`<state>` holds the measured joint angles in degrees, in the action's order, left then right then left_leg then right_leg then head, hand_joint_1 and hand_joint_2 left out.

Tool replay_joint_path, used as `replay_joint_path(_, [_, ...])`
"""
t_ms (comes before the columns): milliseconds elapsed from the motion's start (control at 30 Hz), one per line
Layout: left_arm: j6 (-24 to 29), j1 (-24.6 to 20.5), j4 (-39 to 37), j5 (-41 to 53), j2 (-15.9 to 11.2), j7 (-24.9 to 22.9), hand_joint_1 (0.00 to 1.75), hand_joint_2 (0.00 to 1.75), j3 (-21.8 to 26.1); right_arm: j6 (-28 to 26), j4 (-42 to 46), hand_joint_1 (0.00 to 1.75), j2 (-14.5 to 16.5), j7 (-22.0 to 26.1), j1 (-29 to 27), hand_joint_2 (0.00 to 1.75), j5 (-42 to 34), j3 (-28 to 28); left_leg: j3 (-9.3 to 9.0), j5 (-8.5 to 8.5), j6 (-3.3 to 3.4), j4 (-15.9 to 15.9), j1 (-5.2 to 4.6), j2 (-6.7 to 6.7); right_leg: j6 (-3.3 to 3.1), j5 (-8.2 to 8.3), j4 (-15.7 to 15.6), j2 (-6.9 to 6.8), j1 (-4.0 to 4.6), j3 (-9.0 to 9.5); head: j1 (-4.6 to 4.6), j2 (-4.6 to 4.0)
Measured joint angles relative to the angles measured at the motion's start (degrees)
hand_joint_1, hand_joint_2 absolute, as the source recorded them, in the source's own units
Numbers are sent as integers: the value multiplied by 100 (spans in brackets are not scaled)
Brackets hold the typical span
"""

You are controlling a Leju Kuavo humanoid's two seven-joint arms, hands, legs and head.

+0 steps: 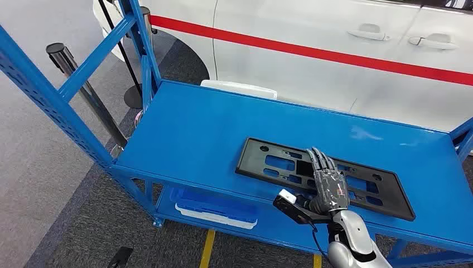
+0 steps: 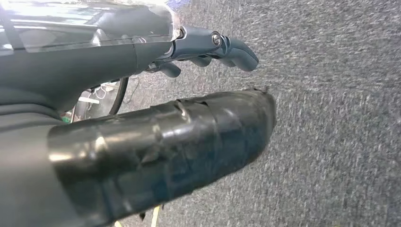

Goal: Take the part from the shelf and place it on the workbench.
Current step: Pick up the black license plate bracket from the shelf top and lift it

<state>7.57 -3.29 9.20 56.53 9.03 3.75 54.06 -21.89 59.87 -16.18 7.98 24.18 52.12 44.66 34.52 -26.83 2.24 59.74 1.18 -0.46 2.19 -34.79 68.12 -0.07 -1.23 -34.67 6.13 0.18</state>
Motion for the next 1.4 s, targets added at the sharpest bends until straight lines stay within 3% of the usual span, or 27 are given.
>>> replay_joint_path(100, [5, 3, 0, 1, 0, -23, 0, 0, 0, 160, -79, 0, -10, -31, 22, 175, 12, 90, -61, -54, 36, -1, -43, -3, -41, -37, 586, 2, 26, -476, -2, 0])
replay_joint_path(133, [7, 4, 0, -2, 0, -39, 0, 0, 1, 223, -119, 0, -15, -41, 39, 175, 16, 129, -107, -86, 45, -3, -71, -5, -84, 83, 626, 3, 50, -590, -3, 0])
replay_joint_path(167, [6, 5, 0, -6, 0, -49, 0, 0, 2, 260, -154, 0, -21, -45, 65, 175, 16, 162, -167, -122, 51, -7, -106, -6, -156, 312, 443, 5, 89, -588, -7, 0])
replay_joint_path(233, [-15, 5, -6, -26, 23, -19, 0, 0, 4, 272, -211, 88, -47, -74, 123, 175, 16, 199, -299, -192, 64, -36, -166, -4, -397, 814, -235, 22, 202, -383, 0, 0])
replay_joint_path(300, [-58, -11, -10, -55, 42, 63, 0, 0, 6, 202, -267, 175, -91, -147, 153, 175, 22, 230, -375, -231, 55, -75, -172, -15, -624, 1040, -727, 32, 299, -184, 43, 1])
replay_joint_path(333, [-79, -16, -12, -68, 44, 98, 0, 0, 7, 149, -294, 175, -109, -189, 159, 175, 31, 242, -381, -239, 50, -87, -155, -18, -663, 1026, -814, 25, 315, -135, 49, 1])
replay_joint_path(467, [-166, -14, -7, -84, 23, 231, 0, 0, 11, -51, -385, 175, -121, -261, 139, 175, 49, 261, -377, -258, 38, -92, -143, 2, -497, 1013, -916, 23, 316, -79, 5, 0])
replay_joint_path(533, [-198, -15, -7, -102, 25, 275, 0, 0, 14, -113, -402, 175, -125, -263, 121, 175, 48, 262, -379, -270, 32, -94, -143, 8, -474, 993, -918, 26, 311, -79, 4, 0])
replay_joint_path(667, [-229, -21, -7, -161, 24, 336, 0, 175, 32, -161, -407, 175, -136, -266, 71, 175, 43, 262, -381, -282, 30, -95, -143, 4, -440, 969, -919, 23, 308, -77, 3, 0])
replay_joint_path(1100, [-405, -16, -7, -354, 26, 486, 0, 175, 145, -243, -20, 175, -336, -268, -175, 175, 91, 230, -386, -281, 28, -97, -133, 5, -437, 967, -912, 22, 314, -77, 3, 0])
replay_joint_path(1400, [-507, -10, -7, -463, 26, 172, 0, 175, 286, -540, 934, 175, -669, -203, -402, 175, 207, 9, -381, -281, 28, -97, -133, 1, -437, 967, -910, 20, 313, -80, 2, 0])
